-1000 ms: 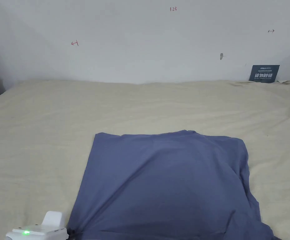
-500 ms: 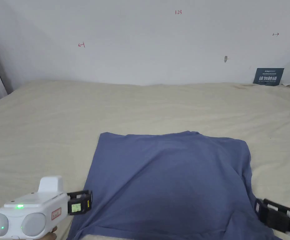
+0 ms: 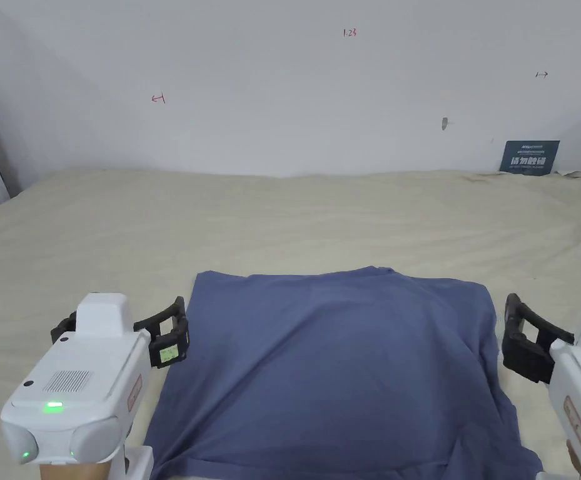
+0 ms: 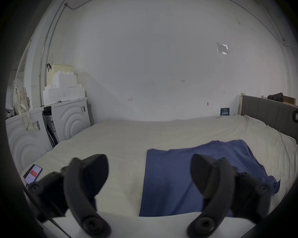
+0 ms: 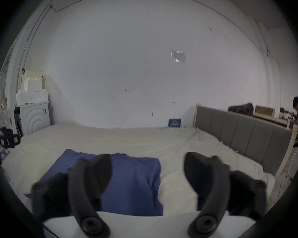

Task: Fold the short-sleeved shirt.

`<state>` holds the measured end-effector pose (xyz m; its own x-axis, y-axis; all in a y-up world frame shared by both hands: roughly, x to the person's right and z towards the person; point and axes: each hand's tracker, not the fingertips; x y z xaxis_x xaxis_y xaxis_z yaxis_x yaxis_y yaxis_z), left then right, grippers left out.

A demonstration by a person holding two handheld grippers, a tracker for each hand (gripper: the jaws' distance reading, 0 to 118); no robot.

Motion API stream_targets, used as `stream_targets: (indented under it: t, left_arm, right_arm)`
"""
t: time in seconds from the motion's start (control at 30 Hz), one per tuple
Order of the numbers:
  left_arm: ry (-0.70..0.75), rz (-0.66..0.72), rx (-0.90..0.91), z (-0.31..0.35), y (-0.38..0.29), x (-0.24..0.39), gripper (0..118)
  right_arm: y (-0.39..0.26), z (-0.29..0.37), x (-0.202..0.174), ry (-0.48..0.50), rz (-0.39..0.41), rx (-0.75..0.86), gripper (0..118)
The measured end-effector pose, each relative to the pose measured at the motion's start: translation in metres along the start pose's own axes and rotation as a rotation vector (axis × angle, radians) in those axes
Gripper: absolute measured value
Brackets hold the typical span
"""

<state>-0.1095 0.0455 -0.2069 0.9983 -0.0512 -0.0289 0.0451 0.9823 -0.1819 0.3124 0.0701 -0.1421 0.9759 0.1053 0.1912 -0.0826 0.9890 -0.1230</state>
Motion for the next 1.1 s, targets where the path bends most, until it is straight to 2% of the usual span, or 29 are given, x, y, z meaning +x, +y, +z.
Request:
stream_targets:
  t: [0.03, 0.1, 0.13, 0.17, 0.23, 0.8, 1.1]
  left_arm:
    - [0.002, 0.009, 0.014, 0.002, -0.001, 0.001, 82]
    - [-0.003, 0.022, 0.035, 0.004, -0.004, 0.003, 59]
    - [-0.004, 0.031, 0.04, 0.006, -0.006, 0.004, 39]
    - [-0.002, 0.04, 0.046, 0.008, -0.006, 0.005, 22]
    - [-0.004, 0.059, 0.06, 0.01, -0.009, 0.005, 1]
    - [-0.06, 0.03, -0.019, 0.009, -0.013, 0.011, 0]
    - [-0.127, 0.117, -0.519, -0.037, -0.048, -0.024, 0]
  right_arm:
    - [-0.003, 0.0, -0.002, -0.01, 0.01, 0.018, 54]
    - [-0.006, 0.003, -0.002, -0.009, 0.005, 0.028, 29]
    - [-0.004, 0.009, -0.008, -0.011, -0.004, 0.036, 13]
    - [0.0, 0.017, -0.017, -0.016, -0.008, 0.042, 4]
    - [-0.001, 0.021, -0.018, -0.025, -0.014, 0.052, 0]
    - [-0.005, 0.022, -0.012, -0.006, -0.022, 0.035, 0]
    - [-0.008, 0.016, -0.009, -0.001, -0.021, 0.0, 0]
